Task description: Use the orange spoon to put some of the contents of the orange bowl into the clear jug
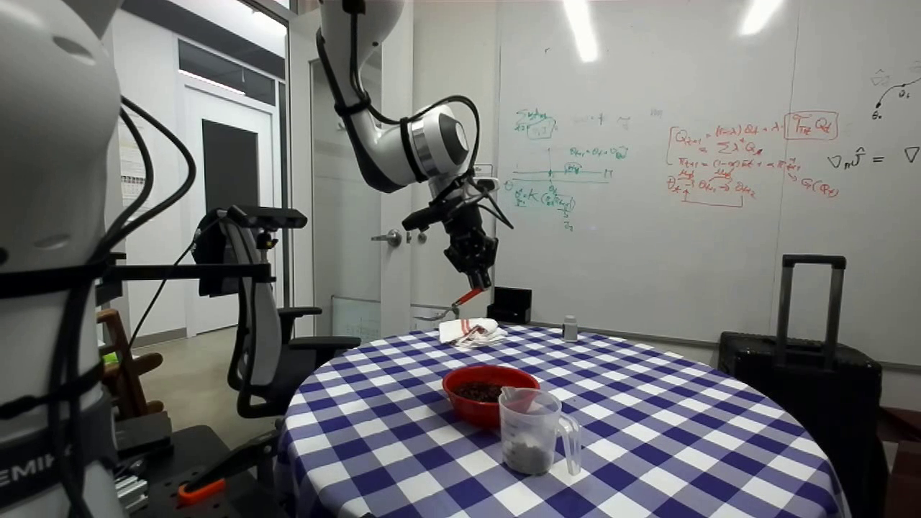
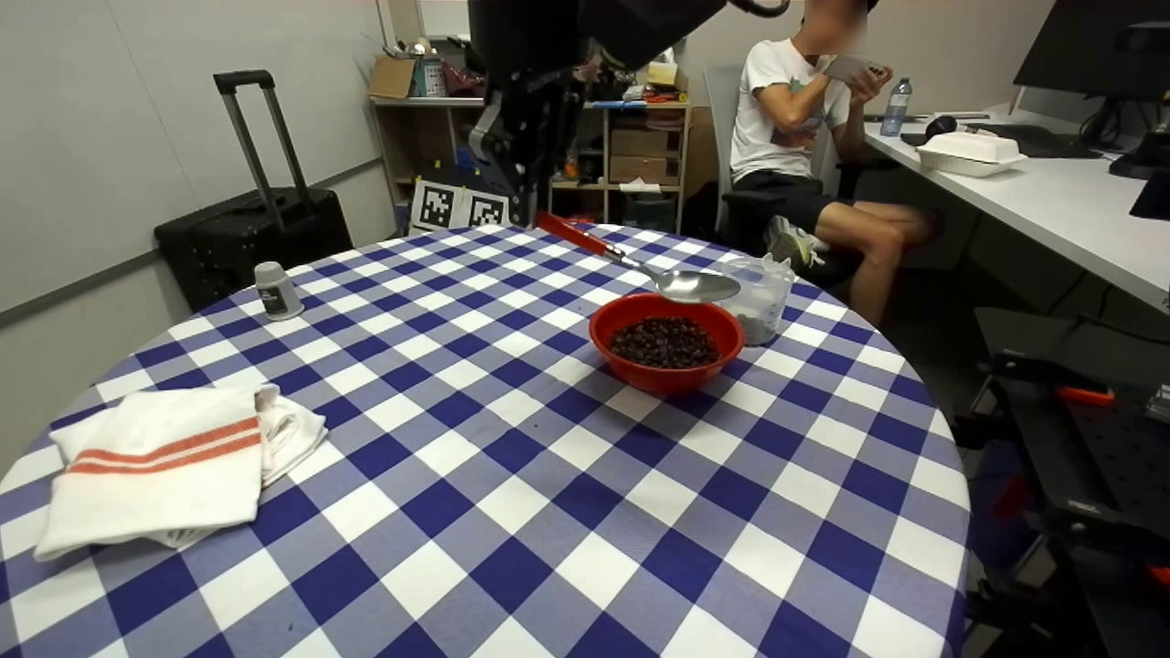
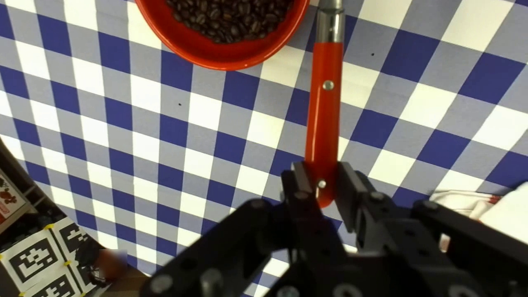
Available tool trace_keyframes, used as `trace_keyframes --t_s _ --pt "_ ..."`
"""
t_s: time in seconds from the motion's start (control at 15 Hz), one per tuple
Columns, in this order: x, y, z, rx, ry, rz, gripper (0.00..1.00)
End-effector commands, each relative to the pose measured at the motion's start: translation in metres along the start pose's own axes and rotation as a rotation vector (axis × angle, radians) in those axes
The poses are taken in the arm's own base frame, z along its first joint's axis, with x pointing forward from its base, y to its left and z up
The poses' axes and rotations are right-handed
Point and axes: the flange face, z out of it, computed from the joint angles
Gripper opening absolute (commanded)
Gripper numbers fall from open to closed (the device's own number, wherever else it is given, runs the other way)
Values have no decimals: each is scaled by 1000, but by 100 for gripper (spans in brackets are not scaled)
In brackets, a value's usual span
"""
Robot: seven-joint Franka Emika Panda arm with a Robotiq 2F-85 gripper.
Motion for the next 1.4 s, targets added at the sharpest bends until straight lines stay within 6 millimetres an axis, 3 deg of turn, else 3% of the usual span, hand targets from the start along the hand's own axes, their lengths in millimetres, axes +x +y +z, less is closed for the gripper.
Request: trace_keyframes --t_s 0.0,0.4,0.87,1.33 --pt "15 -16 31 38 -28 51 5" --pt "18 -40 85 76 -116 103 5" --pt "14 -63 133 87 -153 131 5" --pt "-2 -64 172 27 -189 116 5"
